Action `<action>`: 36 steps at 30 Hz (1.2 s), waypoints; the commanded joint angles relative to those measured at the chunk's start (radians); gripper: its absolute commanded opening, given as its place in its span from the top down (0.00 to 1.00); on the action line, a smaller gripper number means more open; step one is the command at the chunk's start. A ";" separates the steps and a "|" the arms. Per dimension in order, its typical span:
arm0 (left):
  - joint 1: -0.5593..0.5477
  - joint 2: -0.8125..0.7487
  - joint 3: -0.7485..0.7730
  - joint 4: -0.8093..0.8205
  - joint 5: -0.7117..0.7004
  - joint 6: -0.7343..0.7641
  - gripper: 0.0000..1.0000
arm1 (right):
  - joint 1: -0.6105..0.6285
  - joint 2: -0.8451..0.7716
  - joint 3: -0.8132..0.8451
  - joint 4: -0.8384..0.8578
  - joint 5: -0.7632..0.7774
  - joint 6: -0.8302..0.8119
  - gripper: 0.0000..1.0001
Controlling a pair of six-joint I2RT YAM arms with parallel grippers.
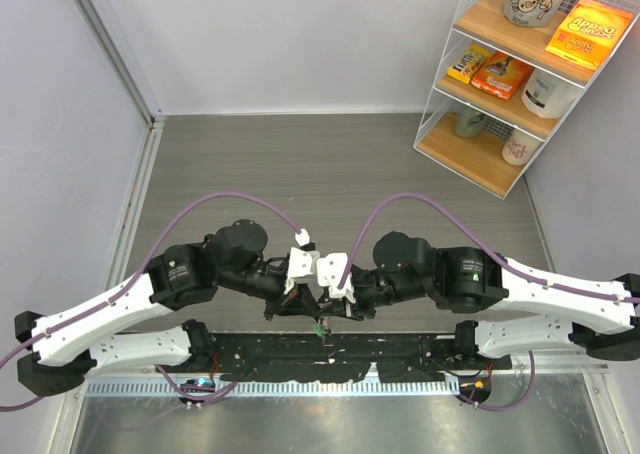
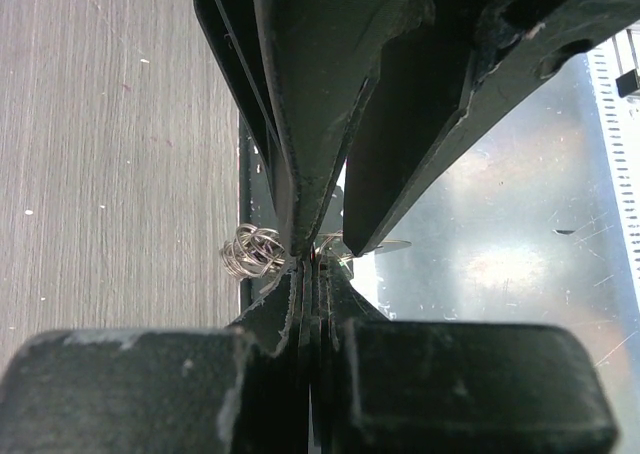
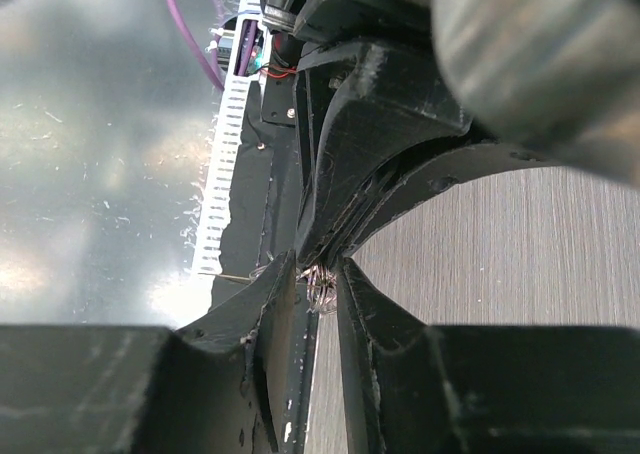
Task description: Put the keys on the keyring
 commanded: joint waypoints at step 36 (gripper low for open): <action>-0.004 -0.044 0.000 0.110 0.039 0.008 1.00 | 0.006 -0.062 -0.031 0.076 0.009 0.027 0.68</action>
